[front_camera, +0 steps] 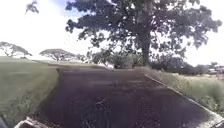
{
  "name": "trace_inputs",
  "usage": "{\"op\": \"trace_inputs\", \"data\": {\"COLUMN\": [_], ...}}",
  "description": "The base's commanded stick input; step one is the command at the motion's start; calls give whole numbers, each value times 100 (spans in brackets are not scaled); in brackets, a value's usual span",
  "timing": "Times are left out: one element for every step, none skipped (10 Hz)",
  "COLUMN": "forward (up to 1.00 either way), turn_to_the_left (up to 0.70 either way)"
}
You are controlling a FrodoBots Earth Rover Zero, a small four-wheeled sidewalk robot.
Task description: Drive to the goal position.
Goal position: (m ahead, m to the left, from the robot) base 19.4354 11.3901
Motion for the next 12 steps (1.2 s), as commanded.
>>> {"op": "trace_inputs", "data": {"forward": [50,50,50,50,50,50,50,50,50,50,50,50], "turn_to_the_left": [0,0,0,0,0,0,0,0,0,0,0,0]}}
